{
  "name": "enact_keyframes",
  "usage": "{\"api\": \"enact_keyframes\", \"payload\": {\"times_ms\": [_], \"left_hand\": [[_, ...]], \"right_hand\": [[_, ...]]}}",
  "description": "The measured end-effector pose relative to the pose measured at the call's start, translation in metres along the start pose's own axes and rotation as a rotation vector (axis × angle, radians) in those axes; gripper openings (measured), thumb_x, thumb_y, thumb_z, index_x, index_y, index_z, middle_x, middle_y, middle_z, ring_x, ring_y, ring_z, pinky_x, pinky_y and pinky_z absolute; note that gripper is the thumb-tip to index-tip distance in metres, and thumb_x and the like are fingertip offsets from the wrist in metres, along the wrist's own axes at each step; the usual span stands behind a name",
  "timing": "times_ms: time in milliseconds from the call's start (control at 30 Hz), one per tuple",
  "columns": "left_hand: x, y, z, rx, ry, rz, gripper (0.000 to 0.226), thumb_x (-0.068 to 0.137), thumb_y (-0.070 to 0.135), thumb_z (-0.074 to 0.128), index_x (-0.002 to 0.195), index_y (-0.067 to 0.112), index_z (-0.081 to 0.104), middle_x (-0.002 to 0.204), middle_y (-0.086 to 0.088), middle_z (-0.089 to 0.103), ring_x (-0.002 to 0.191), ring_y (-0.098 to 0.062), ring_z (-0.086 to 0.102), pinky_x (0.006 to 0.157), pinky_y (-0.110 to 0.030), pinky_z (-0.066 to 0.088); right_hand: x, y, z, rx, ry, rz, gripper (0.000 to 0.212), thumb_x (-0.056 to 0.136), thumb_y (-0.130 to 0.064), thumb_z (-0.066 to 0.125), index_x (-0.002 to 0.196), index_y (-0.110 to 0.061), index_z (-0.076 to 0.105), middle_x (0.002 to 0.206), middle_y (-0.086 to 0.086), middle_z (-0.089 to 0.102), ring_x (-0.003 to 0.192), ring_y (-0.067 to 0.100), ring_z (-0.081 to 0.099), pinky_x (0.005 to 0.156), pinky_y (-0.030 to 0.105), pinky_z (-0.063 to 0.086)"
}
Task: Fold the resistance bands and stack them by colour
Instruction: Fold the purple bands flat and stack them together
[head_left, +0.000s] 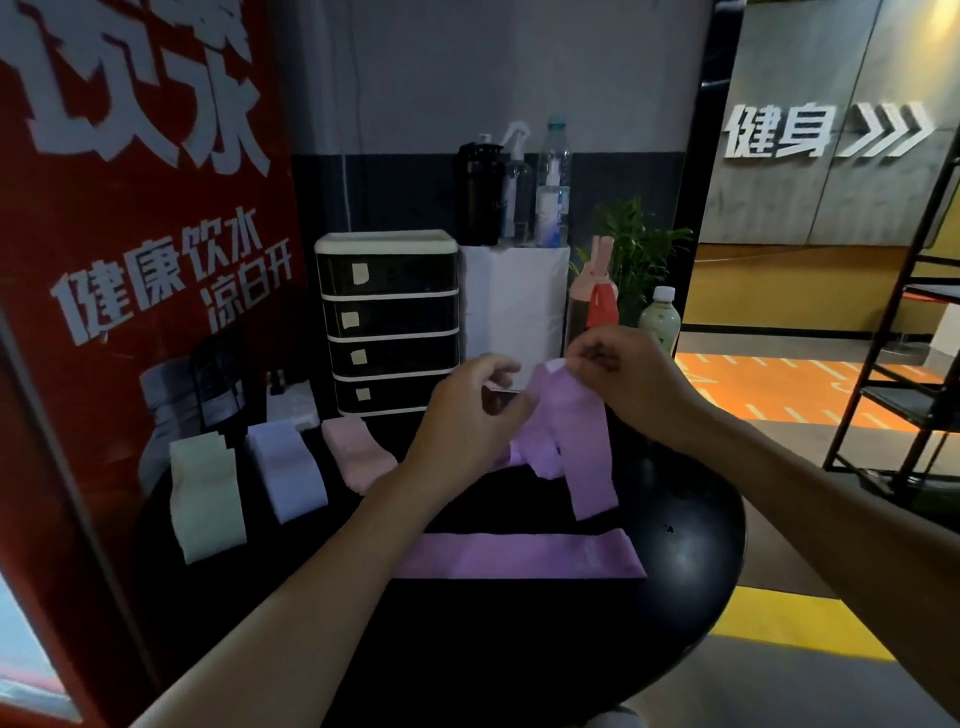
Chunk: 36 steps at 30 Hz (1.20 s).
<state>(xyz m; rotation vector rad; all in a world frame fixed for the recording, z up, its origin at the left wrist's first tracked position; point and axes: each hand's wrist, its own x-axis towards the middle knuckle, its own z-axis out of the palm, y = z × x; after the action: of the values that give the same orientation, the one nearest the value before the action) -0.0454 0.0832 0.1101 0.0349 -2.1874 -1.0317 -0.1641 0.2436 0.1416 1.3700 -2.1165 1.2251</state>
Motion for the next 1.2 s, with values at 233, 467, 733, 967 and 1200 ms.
{"api": "enact_keyframes", "payload": {"times_ms": [233, 467, 733, 967, 1200], "left_hand": [[0.026, 0.022, -0.009, -0.180, 0.007, 0.011, 0.026, 0.086, 0.021, 0.076, 0.111, 0.016, 0.070, 0.098, 0.005, 0.071, 0.074, -0.003, 0.061, 0.070, -0.011, 0.048], [0.030, 0.028, -0.012, -0.241, 0.058, 0.062, 0.003, 0.090, 0.010, 0.070, 0.089, 0.010, 0.073, 0.078, -0.008, 0.070, 0.070, -0.007, 0.058, 0.064, -0.017, 0.048], [0.034, 0.033, -0.022, -0.278, 0.131, -0.006, 0.013, 0.093, 0.015, 0.066, 0.089, 0.005, 0.074, 0.078, -0.002, 0.070, 0.068, 0.000, 0.059, 0.065, -0.014, 0.048], [0.035, 0.035, -0.035, -0.265, 0.072, 0.054, 0.014, 0.090, 0.014, 0.071, 0.102, 0.021, 0.068, 0.095, -0.003, 0.069, 0.080, -0.012, 0.064, 0.075, -0.026, 0.055], [0.035, 0.039, -0.040, -0.236, 0.134, 0.079, 0.011, 0.091, 0.010, 0.067, 0.095, 0.002, 0.073, 0.088, -0.016, 0.071, 0.075, -0.014, 0.062, 0.069, -0.030, 0.053]], "right_hand": [[0.014, -0.027, -0.004, 0.131, 0.041, 0.040, 0.005, 0.088, -0.004, 0.066, 0.090, -0.007, 0.069, 0.085, 0.008, 0.069, 0.078, 0.020, 0.065, 0.071, 0.028, 0.054], [0.015, -0.041, -0.003, 0.213, 0.069, 0.063, 0.009, 0.088, -0.001, 0.066, 0.093, -0.008, 0.068, 0.083, 0.002, 0.067, 0.075, 0.008, 0.062, 0.069, 0.014, 0.052], [0.007, -0.047, -0.007, 0.189, 0.006, 0.010, 0.032, 0.080, -0.003, 0.076, 0.105, -0.016, 0.062, 0.091, 0.021, 0.063, 0.076, 0.028, 0.061, 0.068, 0.036, 0.055], [0.015, -0.057, -0.007, 0.261, 0.096, 0.061, 0.027, 0.085, -0.006, 0.072, 0.109, -0.011, 0.062, 0.081, 0.014, 0.066, 0.075, 0.024, 0.066, 0.072, 0.032, 0.057], [0.015, -0.059, -0.005, 0.318, 0.090, 0.072, 0.038, 0.082, -0.003, 0.075, 0.114, -0.009, 0.056, 0.076, 0.003, 0.066, 0.066, 0.005, 0.062, 0.069, 0.020, 0.055]]}}
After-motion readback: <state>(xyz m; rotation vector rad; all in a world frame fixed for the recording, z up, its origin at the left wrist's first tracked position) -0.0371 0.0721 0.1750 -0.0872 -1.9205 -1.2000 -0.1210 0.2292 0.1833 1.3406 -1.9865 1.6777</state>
